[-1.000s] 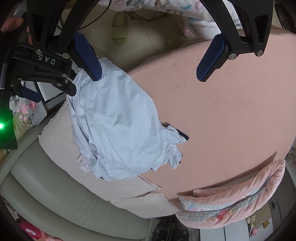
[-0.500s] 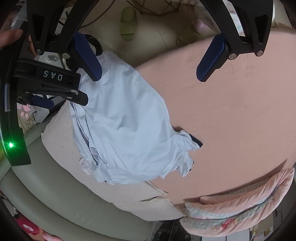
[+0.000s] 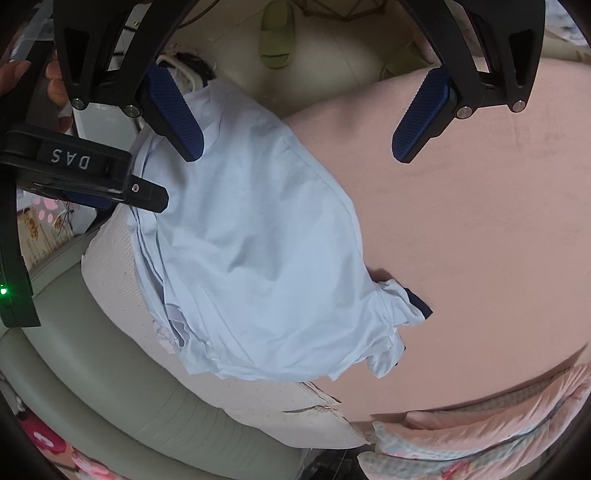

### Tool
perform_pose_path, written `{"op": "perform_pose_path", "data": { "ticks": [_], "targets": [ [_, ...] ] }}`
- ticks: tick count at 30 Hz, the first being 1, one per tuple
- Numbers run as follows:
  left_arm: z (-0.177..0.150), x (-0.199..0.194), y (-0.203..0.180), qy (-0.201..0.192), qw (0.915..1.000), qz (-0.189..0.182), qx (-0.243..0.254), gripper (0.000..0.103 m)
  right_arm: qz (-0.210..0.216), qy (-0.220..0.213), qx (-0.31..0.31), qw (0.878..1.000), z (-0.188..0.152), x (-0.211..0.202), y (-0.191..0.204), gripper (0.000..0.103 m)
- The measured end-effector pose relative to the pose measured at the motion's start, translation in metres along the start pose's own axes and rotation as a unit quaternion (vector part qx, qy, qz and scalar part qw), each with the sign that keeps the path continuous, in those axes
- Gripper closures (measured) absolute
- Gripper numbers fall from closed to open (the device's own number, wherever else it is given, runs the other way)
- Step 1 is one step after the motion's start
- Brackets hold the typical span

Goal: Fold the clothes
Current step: 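Move both grippers toward the crumpled light blue shirt on the bed, then lower both grippers onto the shirt hem and close them on the fabric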

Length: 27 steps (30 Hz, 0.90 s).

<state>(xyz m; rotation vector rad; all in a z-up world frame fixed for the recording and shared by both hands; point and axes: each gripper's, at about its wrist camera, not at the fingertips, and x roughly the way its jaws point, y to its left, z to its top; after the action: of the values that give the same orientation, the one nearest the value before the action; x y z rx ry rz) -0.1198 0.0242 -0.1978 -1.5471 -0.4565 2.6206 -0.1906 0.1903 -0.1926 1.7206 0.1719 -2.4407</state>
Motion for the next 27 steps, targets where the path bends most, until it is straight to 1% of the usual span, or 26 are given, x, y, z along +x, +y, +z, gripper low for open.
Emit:
{"op": "perform_pose_path", "data": {
  "ticks": [3, 6, 8, 11, 13, 15, 18, 21, 24, 27],
  "targets": [
    [0.002, 0.009, -0.002, 0.002, 0.9999, -0.017, 0.002, 0.000, 0.013, -0.016, -0.011, 1.000, 0.005, 0.003, 0.004, 0.010],
    [0.004, 0.021, -0.006, 0.007, 0.9997, -0.020, 0.012, 0.000, 0.024, -0.031, -0.023, 0.999, 0.011, 0.006, 0.010, 0.010],
    [0.007, 0.031, -0.004, 0.012, 0.9994, -0.031, 0.005, 0.000, 0.025, -0.036, -0.029, 0.999, 0.016, 0.009, 0.014, 0.010],
    [0.009, 0.042, -0.002, 0.019, 0.9989, -0.042, -0.006, 0.000, 0.017, -0.033, -0.029, 0.999, 0.021, 0.016, 0.015, 0.010],
    [0.010, 0.048, -0.001, 0.018, 0.9991, -0.038, -0.010, 0.000, 0.014, -0.032, -0.030, 0.999, 0.021, 0.019, 0.015, 0.010],
    [0.011, 0.053, -0.001, 0.022, 0.9988, -0.042, -0.010, 0.000, 0.013, -0.030, -0.031, 0.999, 0.020, 0.022, 0.014, 0.010],
    [0.013, 0.062, 0.005, 0.030, 0.9979, -0.049, -0.031, 0.001, 0.009, -0.019, -0.027, 0.999, 0.020, 0.031, 0.011, 0.011],
    [0.015, 0.072, 0.010, 0.040, 0.9958, -0.061, -0.055, 0.002, 0.014, -0.016, -0.015, 1.000, 0.019, 0.037, 0.006, 0.014],
    [0.016, 0.080, 0.014, 0.045, 0.9958, -0.047, -0.065, 0.002, 0.018, -0.019, -0.004, 1.000, 0.019, 0.039, 0.001, 0.016],
    [0.017, 0.087, 0.017, 0.052, 0.9945, -0.043, -0.080, 0.002, 0.008, -0.019, 0.001, 1.000, 0.019, 0.043, 0.000, 0.024]
  ]
}}
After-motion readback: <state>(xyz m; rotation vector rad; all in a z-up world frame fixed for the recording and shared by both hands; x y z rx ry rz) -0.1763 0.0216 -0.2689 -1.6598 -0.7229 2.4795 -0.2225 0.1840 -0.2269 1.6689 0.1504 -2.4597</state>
